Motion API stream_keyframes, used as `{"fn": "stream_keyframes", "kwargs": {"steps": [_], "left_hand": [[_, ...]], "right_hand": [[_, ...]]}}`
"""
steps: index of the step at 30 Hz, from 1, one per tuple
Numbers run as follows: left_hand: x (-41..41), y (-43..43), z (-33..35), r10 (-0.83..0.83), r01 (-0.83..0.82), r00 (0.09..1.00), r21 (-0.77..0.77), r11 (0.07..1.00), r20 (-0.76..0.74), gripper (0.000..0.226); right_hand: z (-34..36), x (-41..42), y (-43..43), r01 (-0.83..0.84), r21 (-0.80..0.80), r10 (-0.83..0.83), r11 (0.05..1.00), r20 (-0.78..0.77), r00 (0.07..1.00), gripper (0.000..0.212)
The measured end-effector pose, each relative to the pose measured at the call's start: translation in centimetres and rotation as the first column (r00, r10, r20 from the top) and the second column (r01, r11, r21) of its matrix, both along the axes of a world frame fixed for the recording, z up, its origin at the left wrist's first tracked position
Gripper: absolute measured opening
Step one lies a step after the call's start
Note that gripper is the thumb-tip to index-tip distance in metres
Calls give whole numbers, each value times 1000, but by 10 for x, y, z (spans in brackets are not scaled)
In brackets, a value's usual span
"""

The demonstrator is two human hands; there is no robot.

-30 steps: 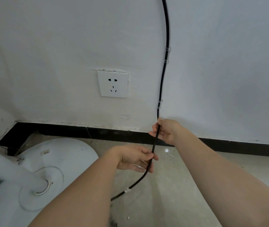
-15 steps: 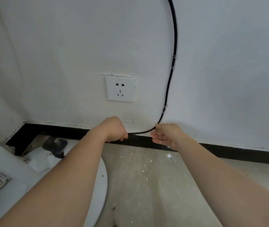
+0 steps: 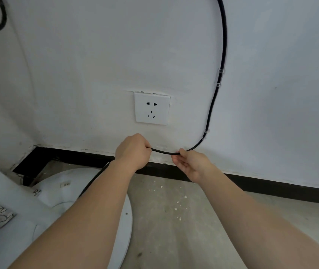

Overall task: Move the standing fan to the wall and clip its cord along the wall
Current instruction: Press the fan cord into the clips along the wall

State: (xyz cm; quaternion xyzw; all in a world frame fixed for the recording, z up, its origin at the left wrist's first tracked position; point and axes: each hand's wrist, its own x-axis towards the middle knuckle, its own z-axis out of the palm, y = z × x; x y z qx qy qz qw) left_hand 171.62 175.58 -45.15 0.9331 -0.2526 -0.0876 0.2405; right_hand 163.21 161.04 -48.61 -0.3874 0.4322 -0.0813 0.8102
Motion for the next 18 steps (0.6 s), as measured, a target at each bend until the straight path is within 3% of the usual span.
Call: {"fn": "stream_keyframes", "kwargs": {"steps": [7, 10, 12, 14, 15, 17, 18], "left_hand": [[-3, -5, -15, 49, -50, 999, -103, 993, -15, 26], [-9, -6, -13, 186, -154, 980, -330, 931, 66, 20], [-17, -6, -14, 245, -214, 969, -396, 893, 28, 15], [-21, -8, -20, 250, -321, 940, -348, 881, -233, 24], [-10, -18, -36, 261, -408, 865, -297, 864, -429, 24], [-8, -21, -41, 201, -604, 597, -270, 750, -777, 24], [-7, -21, -42, 117, -678, 491, -294, 674, -863, 24]], "right_hand": [[-5, 2, 1, 104, -39, -105, 994, -5, 994, 19], [-2, 3, 2, 135, -34, -134, 990, 12, 991, 17], [-2, 3, 2, 146, -24, -146, 989, 21, 989, 16], [-2, 2, 4, 145, -32, -145, 989, 27, 989, 14], [-16, 14, -1, 151, -14, -151, 988, 5, 989, 13], [-19, 15, -1, 142, -13, -142, 990, -2, 990, 12], [-19, 14, 1, 127, -10, -127, 992, 5, 992, 12]]}}
